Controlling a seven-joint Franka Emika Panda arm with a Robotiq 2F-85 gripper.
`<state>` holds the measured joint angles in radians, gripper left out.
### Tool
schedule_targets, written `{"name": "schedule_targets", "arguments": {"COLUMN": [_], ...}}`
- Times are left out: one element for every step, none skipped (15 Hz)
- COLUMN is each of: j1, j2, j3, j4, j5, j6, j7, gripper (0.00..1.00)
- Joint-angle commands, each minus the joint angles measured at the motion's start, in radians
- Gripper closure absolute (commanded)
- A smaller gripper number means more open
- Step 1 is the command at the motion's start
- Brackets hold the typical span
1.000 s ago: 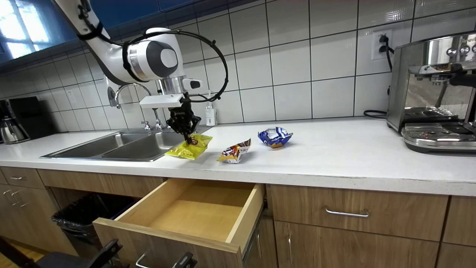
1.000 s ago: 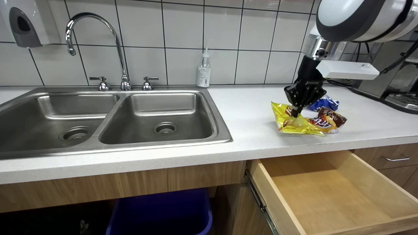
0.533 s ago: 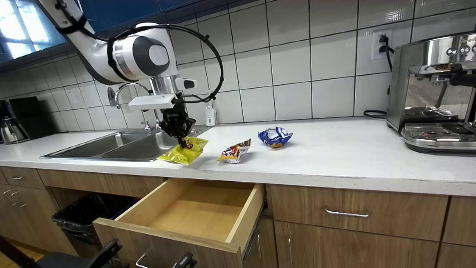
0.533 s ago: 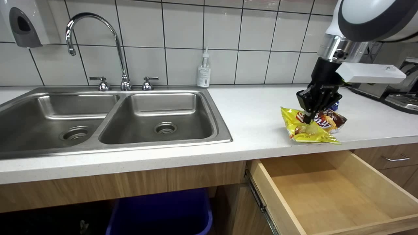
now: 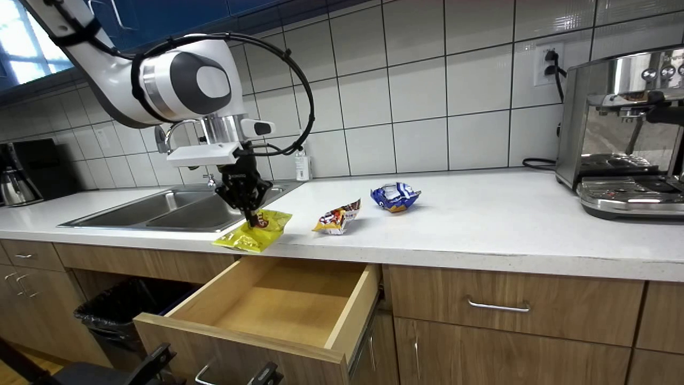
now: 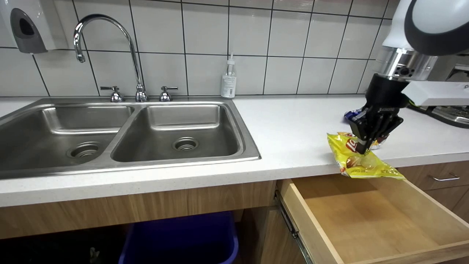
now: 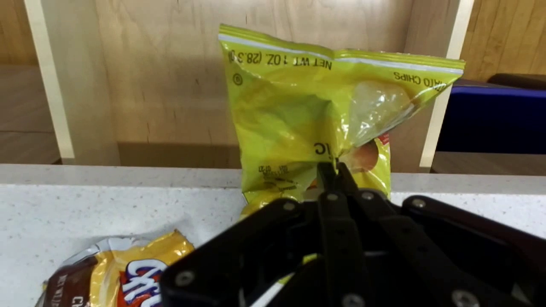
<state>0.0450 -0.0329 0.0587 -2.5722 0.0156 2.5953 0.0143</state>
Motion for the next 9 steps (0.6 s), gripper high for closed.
{"name": "schedule_targets", "arguments": {"j1": [0.007, 0.008, 0.010, 0.012, 0.014, 0.015, 0.017, 0.018, 0.020], "j2": [-0.050, -0.049, -0.046, -0.043, -0.039, -0.034, -0.029, -0.026, -0.023], "j3": [-0.001, -0.001, 0.000, 0.001, 0.001, 0.002, 0.003, 0.003, 0.005], "j4": [-0.061, -0.067, -0.071, -0.075, -0.078, -0.080, -0.082, -0.084, -0.086], "j5": [0.005, 0.006, 0.005, 0.004, 0.002, 0.001, -0.001, -0.004, -0.006], "j6": [0.002, 0.000, -0.002, -0.002, -0.003, -0.004, -0.004, -0.003, -0.002], "j7": [-0.031, -0.032, -0.033, -0.033, -0.031, -0.029, -0.027, -0.024, -0.021], "gripper": [1.00, 1.00, 1.00, 1.00, 1.00, 1.00, 1.00, 1.00, 1.00]}}
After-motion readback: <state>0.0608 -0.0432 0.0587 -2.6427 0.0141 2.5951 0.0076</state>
